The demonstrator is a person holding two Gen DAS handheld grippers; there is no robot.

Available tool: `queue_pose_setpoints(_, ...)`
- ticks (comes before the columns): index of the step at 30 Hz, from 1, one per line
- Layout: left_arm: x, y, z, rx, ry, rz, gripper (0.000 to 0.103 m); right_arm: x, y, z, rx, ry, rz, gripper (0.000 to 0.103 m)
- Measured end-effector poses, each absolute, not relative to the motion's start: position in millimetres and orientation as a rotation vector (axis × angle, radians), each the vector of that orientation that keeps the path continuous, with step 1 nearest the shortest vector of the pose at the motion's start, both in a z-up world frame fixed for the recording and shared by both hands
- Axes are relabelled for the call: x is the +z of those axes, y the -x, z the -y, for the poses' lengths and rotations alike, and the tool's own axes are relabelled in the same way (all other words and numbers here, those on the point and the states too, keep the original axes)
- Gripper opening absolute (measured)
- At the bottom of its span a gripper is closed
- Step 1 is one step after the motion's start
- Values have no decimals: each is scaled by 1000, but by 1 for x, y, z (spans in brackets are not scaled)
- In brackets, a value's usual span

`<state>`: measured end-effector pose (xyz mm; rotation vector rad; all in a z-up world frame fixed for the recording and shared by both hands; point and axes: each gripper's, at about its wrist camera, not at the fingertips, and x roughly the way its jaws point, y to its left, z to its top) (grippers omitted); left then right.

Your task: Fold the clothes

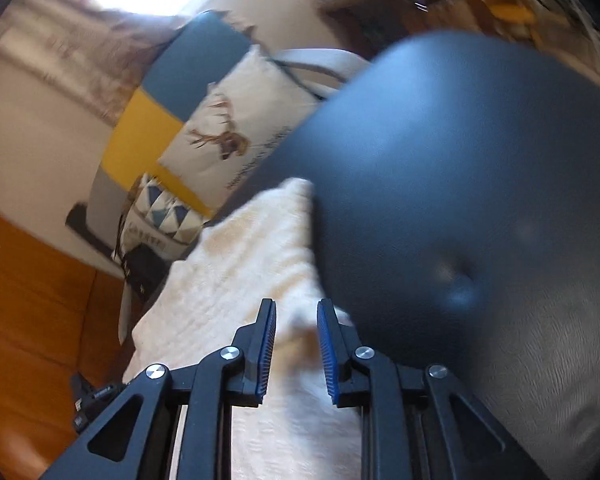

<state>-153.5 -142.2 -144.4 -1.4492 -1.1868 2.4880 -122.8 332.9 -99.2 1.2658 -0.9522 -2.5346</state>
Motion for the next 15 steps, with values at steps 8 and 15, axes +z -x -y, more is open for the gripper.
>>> queue_pose_setpoints(8,-127,155,127,2613,1408,975,7,-126,219,-281,-2704,-1637,224,19)
queue_pose_setpoints(15,-140,157,130,2582,1440,966,8,-103,229,-256,-2545,-1490,242,22)
